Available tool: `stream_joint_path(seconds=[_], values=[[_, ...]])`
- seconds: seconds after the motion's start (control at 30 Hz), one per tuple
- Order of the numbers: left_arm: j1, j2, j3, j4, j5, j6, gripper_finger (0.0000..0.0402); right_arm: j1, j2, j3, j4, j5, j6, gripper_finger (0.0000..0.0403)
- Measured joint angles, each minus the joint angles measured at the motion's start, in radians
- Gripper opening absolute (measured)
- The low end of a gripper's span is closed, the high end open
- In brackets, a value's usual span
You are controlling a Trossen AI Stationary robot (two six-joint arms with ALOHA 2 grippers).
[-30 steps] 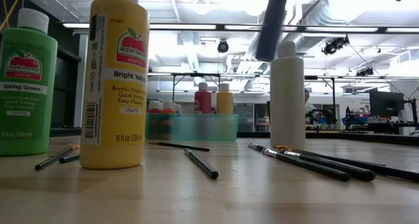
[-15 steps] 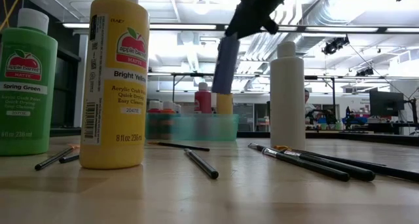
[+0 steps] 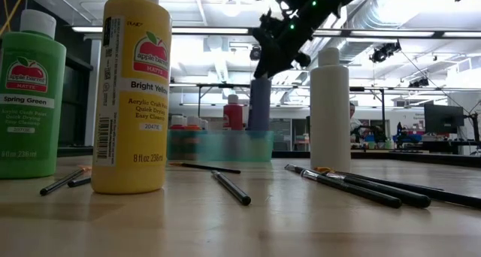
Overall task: Pick & Place Paint Supplies
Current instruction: Put the large blue paint bottle into the green bin
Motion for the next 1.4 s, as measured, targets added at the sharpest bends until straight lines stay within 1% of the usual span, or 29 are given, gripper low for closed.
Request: stream_joint_path(seconds=[0.2,0.43,0.53,0.87,1.1,1.23,1.4], values=[[0.0,0.0,0.0,0.0,0.0,-0.005,0.0207,-0.027,0.036,0.0,0.0,-0.027,0.0,0.0115],[0.0,0.0,0.0,0.0,-0.001,-0.009,0.0207,-0.042,0.039,0.0,-0.003,-0.033,0.0,0.0116],[0.0,0.0,0.0,0.0,-0.001,-0.009,0.0207,-0.053,0.04,0.0,-0.006,-0.06,0.001,0.0116],[0.0,0.0,0.0,0.0,-0.005,-0.008,0.0207,-0.053,0.098,0.001,-0.008,-0.064,0.033,0.0116],[0.0,0.0,0.0,0.0,-0.005,-0.007,0.0207,-0.054,0.1,0.001,-0.014,-0.061,0.039,0.0117],[0.0,0.0,0.0,0.0,-0.005,-0.005,0.0207,-0.054,0.1,0.001,-0.015,-0.061,0.039,0.0131],[0.0,0.0,0.0,-0.024,-0.004,-0.005,0.0207,-0.052,0.1,0.001,-0.016,-0.049,0.038,0.0167]])
